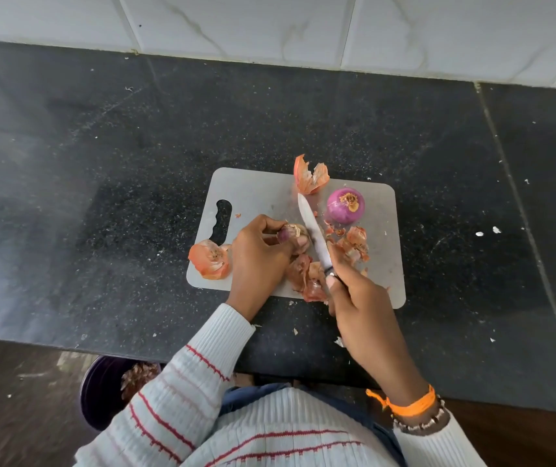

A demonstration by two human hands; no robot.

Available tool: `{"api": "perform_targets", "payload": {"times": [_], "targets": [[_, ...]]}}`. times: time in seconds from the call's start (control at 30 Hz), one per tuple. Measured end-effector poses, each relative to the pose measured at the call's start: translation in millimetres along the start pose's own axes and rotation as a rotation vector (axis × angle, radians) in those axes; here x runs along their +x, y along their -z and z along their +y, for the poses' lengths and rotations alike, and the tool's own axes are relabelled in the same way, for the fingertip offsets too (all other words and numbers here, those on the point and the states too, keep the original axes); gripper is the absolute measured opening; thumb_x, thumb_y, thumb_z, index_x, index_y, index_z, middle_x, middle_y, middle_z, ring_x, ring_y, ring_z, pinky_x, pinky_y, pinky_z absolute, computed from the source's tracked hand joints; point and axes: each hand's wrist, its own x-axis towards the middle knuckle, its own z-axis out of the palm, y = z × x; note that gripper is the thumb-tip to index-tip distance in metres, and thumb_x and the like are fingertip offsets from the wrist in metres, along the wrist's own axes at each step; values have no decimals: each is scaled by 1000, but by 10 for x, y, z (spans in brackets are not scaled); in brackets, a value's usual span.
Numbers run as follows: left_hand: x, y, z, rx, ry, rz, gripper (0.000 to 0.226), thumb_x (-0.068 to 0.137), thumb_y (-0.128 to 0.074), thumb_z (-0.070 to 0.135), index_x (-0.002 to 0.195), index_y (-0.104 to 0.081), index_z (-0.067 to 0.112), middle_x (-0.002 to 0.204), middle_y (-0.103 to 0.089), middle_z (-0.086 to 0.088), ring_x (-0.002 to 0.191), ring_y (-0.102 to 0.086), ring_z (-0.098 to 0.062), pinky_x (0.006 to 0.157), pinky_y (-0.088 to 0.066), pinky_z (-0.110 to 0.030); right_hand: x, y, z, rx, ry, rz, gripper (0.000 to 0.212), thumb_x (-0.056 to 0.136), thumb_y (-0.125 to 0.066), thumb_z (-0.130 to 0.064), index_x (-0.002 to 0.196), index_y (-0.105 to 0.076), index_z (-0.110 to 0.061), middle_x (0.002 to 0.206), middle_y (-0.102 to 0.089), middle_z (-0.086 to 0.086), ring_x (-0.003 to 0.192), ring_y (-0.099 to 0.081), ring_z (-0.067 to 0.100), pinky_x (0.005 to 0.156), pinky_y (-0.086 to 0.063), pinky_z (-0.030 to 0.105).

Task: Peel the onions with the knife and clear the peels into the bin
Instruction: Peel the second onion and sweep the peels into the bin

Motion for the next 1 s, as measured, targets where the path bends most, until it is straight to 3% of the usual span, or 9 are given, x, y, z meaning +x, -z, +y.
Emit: {"api": "perform_targets", "payload": {"times": [0.07,0.17,0.3,0.33,0.43,0.53,0.73,0.87,1.0], "targets": [[12,0,-11,6,-3,5,23,72,-80,28,87,-66,18,85,-70,7,82,-66,-13,79,-55,-42,28,7,49,125,-50,-24,44,99,-41,-16,135,-40,-42,65,-49,-9,55,-41,0,54,-34,14],[21,2,-11,15,-4,2,22,73,-78,28,88,-66,18,87,-70,6,84,-66,-14,80,-54,-43,23,42,76,272,-115,-58,47,98,-43,-16,130,-37,-50,61,-51,-5,50,-44,1,48,-36,17],[25,17,-16,14,-5,-10,22,74,-77,28,90,-66,18,88,-70,7,85,-66,-12,80,-55,-42,12,38,98,216,-122,-62,52,90,-60,-18,137,-42,-35,105,-66,-12,85,-58,1,79,-51,21],[27,22,-19,12,-3,-12,22,74,-77,28,90,-66,18,88,-70,7,86,-66,-12,81,-54,-41,15,42,97,200,-139,-51,49,88,-62,-16,132,-44,-30,102,-67,-11,82,-61,1,76,-53,20],[31,34,-23,2,4,-22,24,74,-78,27,92,-66,17,89,-69,6,86,-65,-11,81,-55,-39,15,49,91,207,-159,-33,31,89,-60,-9,113,-42,-17,73,-62,-8,51,-56,-2,48,-41,13],[24,35,-13,-6,-3,-28,24,74,-78,26,92,-66,16,89,-69,6,86,-65,-10,79,-55,-35,10,54,75,218,-156,-32,26,90,-57,-9,108,-39,-16,69,-59,-4,46,-53,-1,43,-38,13],[15,38,-16,11,-10,-23,20,76,-77,23,91,-64,19,89,-67,9,87,-64,-8,79,-54,-30,-53,73,38,2,-37,28,23,94,-52,-16,113,-42,-22,83,-65,-6,60,-57,-1,52,-40,7],[14,35,-17,23,-14,-17,21,76,-77,23,92,-65,17,91,-69,7,88,-65,-9,80,-54,-31,-137,48,-19,-164,44,71,24,94,-51,-18,117,-44,-23,97,-57,-8,79,-52,-2,61,-38,0],[10,29,-16,24,-24,-17,21,77,-76,23,94,-66,15,92,-69,5,88,-64,-10,81,-55,-33,-176,21,-67,-236,75,72,26,96,-48,-18,121,-46,-22,105,-60,-4,92,-57,6,71,-43,13]]}}
